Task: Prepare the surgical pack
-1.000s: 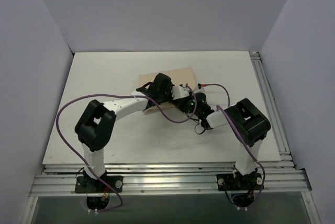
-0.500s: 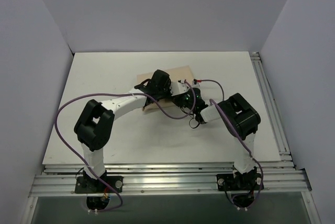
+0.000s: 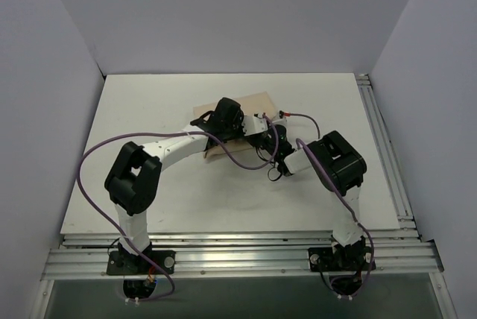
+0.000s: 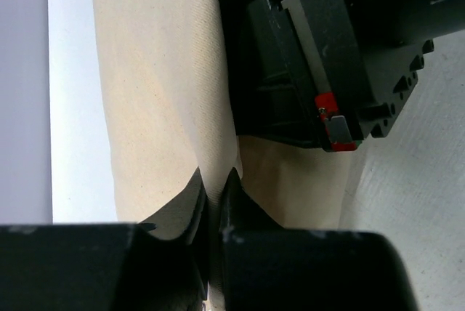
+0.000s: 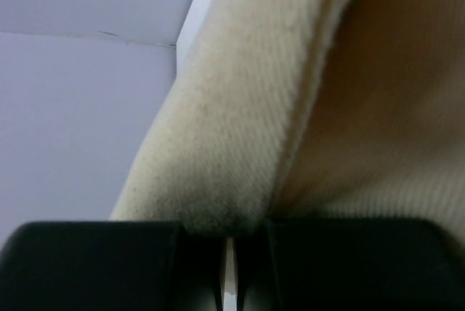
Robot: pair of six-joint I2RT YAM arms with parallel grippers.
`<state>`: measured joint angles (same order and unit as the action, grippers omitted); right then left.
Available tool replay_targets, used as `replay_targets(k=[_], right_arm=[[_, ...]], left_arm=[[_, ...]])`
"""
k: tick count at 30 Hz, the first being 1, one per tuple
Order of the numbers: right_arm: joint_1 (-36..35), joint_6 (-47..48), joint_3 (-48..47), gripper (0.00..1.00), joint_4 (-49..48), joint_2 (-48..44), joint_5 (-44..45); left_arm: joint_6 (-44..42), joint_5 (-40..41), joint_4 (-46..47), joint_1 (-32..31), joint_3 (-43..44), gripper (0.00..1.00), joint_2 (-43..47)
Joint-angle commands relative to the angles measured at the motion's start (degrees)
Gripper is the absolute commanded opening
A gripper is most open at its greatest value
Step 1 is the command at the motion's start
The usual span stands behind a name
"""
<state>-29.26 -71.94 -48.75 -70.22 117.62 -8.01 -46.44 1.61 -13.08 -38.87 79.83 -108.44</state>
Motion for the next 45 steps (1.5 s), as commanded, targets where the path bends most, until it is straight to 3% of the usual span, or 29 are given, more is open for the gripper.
replay_targets(k=[1, 6, 10, 21, 27, 30, 31, 37, 45], right_arm=[[1.1, -3.6, -2.0, 0.0, -9.8, 2.3, 4.1], [0.1, -5.6, -1.4, 0.0, -7.8, 3.4, 5.6], [1.0, -5.8, 5.0, 0.0, -8.8, -0.6, 5.8], [6.0, 4.4, 11.7, 0.0, 18.9, -20.1, -5.2], [10.9, 12.4, 9.1, 0.01, 36.6, -28.3, -9.3], [13.7, 15.9, 8.4, 0.09, 41.9, -30.9, -10.6], [14.2, 16.6, 7.8, 0.17, 43.5, -31.3, -10.5], [15.7, 20.6, 1.3, 0.41, 44.0, -27.0, -12.0], [15.5, 21.2, -5.5, 0.47, 39.1, -16.1, -12.3]], left_arm=[[1.6, -4.4, -0.6, -0.5, 3.0, 0.04, 3.2], [0.3, -3.9, 0.1, -0.5, 1.3, 0.05, 3.2], [-1.6, -2.7, 2.6, -0.4, -2.6, 0.06, 3.2], [-5.1, -2.1, 5.3, -0.3, -8.3, 0.08, 2.8], [-5.7, -5.5, -0.8, -0.4, -7.6, 0.19, 3.0], [-5.8, -6.2, -2.9, -0.4, -7.3, 0.27, 3.1], [-5.9, -6.3, -3.2, -0.3, -7.3, 0.28, 3.1], [-8.0, -5.8, -4.3, -0.3, -7.6, 0.29, 3.1], [-9.7, -5.2, -4.1, -0.5, -8.1, 0.29, 3.3]])
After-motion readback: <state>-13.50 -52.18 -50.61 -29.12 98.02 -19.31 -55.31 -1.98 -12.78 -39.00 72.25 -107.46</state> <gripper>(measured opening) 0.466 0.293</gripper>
